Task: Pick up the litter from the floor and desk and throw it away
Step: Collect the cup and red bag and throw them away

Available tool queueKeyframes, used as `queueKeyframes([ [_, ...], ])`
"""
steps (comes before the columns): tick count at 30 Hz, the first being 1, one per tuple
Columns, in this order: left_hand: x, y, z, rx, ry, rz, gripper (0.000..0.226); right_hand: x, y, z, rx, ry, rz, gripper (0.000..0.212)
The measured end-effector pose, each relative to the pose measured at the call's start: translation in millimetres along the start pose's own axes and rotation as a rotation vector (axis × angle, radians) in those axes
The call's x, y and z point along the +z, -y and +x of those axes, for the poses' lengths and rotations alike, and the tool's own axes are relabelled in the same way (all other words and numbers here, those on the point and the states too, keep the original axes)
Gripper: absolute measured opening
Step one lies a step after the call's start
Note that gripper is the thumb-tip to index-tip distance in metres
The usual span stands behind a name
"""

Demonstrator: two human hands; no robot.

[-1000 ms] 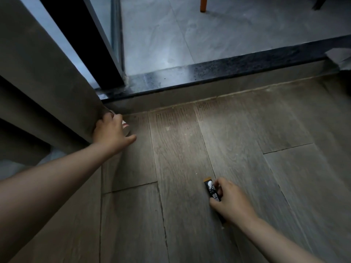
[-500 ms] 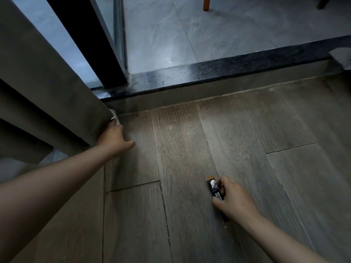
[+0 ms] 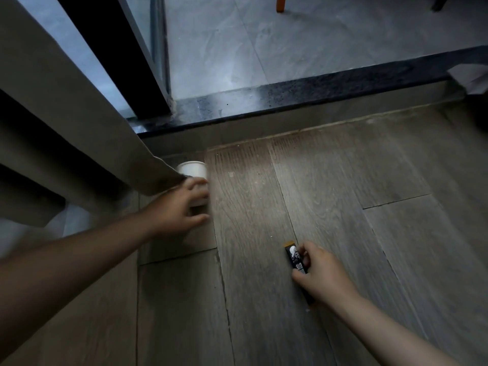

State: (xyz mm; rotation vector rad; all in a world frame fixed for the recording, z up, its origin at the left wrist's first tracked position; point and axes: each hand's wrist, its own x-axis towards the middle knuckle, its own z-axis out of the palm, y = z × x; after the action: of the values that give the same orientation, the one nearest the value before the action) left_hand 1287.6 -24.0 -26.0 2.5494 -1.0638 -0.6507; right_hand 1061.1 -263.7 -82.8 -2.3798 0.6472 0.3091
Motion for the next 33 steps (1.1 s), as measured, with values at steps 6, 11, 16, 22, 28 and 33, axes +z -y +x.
queueKeyframes([
  [6, 25, -63, -9, 0.252, 0.201, 0.036, 0.052, -17, -16, -10, 0.086, -0.072, 0.047, 0.021],
  [11, 33, -90, -14, 0.234, 0.154, -0.145, 0.035, -33, -31, -19, 0.174, -0.115, 0.050, 0.026],
  [16, 33, -96, 2, -0.074, -0.159, -0.122, 0.039, -37, -38, -27, 0.187, -0.117, 0.085, 0.024],
  [22, 53, -111, 35, -0.333, 0.054, -0.126, 0.103, -39, -39, -31, 0.206, -0.104, 0.108, 0.022],
  [28, 71, -143, 54, -0.291, 0.290, -0.160, 0.088, -37, -51, -29, 0.295, -0.073, 0.163, 0.010],
  [33, 80, -144, 48, -0.216, 0.315, -0.229, 0.035, -34, -46, -26, 0.420, 0.053, 0.630, 0.018],
])
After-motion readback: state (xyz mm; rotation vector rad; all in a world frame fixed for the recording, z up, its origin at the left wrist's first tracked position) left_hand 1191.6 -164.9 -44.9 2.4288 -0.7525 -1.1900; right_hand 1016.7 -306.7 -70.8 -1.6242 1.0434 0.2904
